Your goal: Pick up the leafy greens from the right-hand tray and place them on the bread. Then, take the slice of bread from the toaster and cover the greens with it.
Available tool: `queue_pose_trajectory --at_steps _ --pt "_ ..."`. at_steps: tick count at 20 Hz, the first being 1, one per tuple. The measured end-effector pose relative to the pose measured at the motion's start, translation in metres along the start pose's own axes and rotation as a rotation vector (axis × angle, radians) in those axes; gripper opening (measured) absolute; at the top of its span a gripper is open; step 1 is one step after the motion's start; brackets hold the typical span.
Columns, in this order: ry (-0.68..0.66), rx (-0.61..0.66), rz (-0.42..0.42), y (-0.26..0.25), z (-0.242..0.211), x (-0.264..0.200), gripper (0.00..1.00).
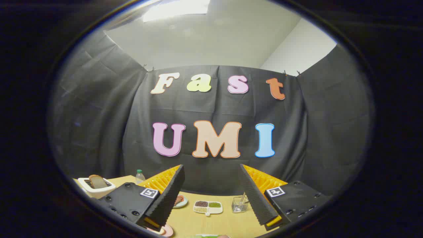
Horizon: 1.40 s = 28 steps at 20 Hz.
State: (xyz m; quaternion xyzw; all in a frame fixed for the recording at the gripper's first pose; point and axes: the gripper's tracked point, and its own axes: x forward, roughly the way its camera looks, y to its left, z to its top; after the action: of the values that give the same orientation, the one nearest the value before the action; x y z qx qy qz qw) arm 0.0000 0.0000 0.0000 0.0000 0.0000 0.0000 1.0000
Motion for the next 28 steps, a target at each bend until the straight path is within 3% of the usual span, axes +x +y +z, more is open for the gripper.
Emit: queue_pose_trajectory --at_steps 18,28 --pt "0.019 -0.007 0.053 -0.009 -0.006 0.013 1.0" --pt "0.168 -0.078 0.248 -0.008 -0.058 0.025 1.0"
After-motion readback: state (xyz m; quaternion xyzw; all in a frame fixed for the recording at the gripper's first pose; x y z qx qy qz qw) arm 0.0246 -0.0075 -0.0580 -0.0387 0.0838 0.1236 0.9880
